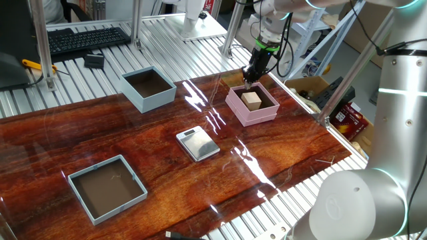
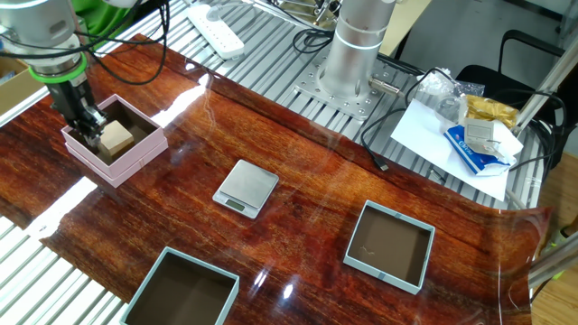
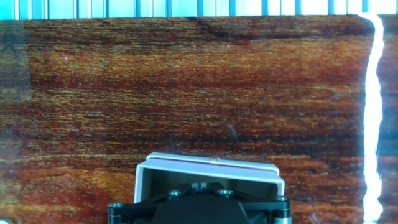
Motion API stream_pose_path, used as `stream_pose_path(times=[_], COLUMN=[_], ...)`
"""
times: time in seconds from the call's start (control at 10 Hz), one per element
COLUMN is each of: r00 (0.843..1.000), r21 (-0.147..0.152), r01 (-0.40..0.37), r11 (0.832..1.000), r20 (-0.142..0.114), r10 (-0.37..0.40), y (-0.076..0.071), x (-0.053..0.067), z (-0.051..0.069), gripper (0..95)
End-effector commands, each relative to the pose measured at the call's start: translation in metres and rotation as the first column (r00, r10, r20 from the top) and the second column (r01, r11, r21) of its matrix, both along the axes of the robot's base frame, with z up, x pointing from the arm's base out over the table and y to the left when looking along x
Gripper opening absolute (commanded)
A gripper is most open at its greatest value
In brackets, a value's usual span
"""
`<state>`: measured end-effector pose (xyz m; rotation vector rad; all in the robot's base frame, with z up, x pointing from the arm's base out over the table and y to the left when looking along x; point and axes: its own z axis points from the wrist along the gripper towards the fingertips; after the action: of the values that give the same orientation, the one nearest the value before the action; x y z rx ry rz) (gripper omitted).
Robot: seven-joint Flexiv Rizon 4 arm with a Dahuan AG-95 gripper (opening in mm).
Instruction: Move an object from one box to another
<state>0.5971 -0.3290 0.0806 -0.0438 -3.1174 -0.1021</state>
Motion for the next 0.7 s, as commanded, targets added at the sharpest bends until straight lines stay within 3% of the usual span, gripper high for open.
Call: stream_pose_path(times=[0.1,0.2,0.7], r00=[0.999,0.999,0.999], r21=[0.003,0.006,0.01], r01=[0.0,-0.002,0.0], r11=[1.0,1.0,1.0], r20=[-0.033,-0.051,-0.042], r10=[0.0,0.002,0.001], y=[-0.001,-0.001,-0.002], x=[0.003,0.003,0.005], z=[-0.001,0.001,0.011], gripper=[0.0,19.0,19.0])
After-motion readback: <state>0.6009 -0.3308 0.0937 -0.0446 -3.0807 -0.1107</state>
